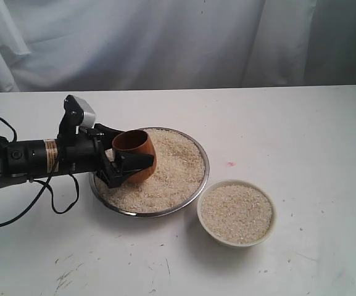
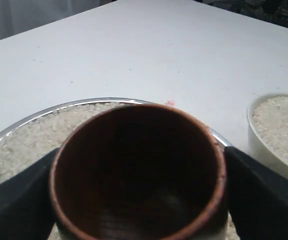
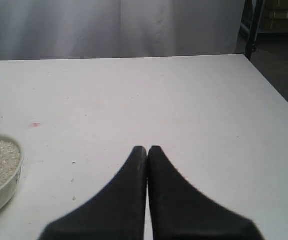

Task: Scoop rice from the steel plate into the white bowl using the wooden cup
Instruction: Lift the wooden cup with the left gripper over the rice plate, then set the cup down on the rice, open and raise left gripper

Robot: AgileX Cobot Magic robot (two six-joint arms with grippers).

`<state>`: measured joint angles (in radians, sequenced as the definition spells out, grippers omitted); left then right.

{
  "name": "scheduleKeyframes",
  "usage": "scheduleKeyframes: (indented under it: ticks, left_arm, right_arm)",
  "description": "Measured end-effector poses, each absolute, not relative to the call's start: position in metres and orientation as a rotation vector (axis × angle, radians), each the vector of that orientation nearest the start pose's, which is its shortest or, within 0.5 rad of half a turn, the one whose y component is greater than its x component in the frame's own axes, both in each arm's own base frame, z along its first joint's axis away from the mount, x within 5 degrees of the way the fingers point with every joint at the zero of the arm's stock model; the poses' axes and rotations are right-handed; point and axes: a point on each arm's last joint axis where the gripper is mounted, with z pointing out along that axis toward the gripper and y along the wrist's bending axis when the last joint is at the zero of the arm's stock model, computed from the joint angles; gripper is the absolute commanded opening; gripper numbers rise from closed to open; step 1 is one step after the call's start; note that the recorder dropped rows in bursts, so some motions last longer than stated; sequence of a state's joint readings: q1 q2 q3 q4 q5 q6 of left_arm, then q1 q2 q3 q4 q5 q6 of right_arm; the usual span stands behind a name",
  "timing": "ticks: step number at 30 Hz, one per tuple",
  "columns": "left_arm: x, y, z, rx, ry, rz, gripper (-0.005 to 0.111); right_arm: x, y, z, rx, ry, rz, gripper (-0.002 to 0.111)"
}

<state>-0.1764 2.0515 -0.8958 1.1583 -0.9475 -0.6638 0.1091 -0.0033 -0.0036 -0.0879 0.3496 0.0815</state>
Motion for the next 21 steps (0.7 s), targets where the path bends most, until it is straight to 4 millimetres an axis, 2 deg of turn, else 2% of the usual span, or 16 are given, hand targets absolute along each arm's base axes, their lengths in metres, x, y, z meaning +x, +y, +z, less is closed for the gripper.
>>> scheduleKeyframes:
  ticks: [15, 18, 21]
  left_arm:
    - [0.3411, -0.1255, 0.1081, 0.935, 1.872, -0.748, 0.001]
    - [0.3411, -0.1255, 0.1081, 0.935, 1.871, -0.747, 0.007]
    - [0.341, -0.1257, 0.1085, 0.937, 1.866, -0.75, 0.019]
  right_arm:
    - [0.053, 0.0031, 0.1832, -0.079, 1.823, 0.049, 0.0]
    - [0.053, 0.0031, 0.1832, -0.079, 1.823, 0.049, 0.0]
    - [0.053, 0.0031, 0.1832, -0.079, 1.823, 0.049, 0.0]
